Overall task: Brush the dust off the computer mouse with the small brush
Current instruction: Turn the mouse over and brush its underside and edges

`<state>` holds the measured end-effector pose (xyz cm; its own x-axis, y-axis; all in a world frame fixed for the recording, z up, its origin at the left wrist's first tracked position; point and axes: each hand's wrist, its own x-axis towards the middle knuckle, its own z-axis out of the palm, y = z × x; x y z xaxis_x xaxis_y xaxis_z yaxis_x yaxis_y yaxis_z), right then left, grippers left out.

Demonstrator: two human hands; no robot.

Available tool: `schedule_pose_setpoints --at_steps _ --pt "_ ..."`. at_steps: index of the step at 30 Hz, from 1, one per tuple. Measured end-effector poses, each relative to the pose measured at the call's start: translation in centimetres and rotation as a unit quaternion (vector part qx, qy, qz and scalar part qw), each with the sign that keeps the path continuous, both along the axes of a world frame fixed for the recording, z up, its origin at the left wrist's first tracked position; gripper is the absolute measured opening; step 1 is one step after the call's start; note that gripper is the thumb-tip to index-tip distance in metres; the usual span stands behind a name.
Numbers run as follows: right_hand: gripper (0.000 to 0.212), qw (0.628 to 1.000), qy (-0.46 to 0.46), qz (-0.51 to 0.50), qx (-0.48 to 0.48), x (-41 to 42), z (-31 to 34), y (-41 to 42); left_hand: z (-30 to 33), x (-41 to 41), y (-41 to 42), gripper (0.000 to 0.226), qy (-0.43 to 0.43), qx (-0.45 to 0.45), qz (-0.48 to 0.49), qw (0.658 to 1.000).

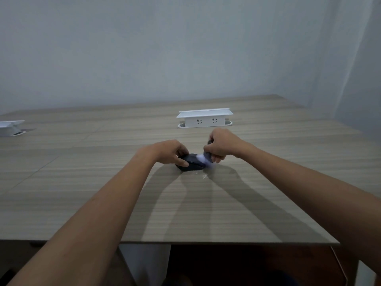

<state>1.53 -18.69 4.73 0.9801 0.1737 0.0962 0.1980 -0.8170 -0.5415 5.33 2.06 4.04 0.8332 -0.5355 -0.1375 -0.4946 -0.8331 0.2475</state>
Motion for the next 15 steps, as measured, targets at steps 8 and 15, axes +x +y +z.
schedule_pose_setpoints --at_steps 8,15 --pt "0.019 0.996 -0.034 0.053 0.058 0.0 0.4 1.4 -0.1 0.0 0.2 0.037 -0.002 -0.012 0.005 1.000" --pt "0.021 0.996 -0.065 0.030 -0.062 0.6 0.1 0.7 -0.5 0.1 0.5 0.040 0.023 -0.049 0.019 0.998"
